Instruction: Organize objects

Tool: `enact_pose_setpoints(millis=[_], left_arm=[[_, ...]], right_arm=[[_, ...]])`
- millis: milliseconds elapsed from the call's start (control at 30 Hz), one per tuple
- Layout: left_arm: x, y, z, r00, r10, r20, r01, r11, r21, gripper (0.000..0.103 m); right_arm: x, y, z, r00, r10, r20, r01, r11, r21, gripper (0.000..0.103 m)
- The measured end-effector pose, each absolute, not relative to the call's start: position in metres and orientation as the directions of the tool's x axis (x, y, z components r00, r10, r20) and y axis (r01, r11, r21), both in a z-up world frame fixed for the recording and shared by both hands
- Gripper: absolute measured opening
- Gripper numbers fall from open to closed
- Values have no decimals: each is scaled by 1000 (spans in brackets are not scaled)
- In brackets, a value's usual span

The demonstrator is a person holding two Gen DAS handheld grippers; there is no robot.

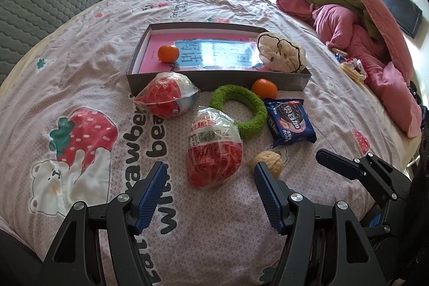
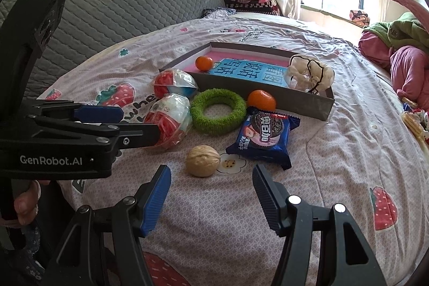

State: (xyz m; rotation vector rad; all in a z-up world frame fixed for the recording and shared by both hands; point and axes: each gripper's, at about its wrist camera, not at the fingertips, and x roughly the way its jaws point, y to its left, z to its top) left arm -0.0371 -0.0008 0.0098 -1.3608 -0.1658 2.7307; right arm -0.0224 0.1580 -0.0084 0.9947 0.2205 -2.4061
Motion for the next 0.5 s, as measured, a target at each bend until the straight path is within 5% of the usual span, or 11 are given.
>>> enact_pose_setpoints(millis=[500], left_arm=[[-50, 5, 2, -585, 133, -800, -31, -990, -141, 69]], right_arm=[[-29, 151, -17, -575, -396, -716, 515, -855, 59, 63]])
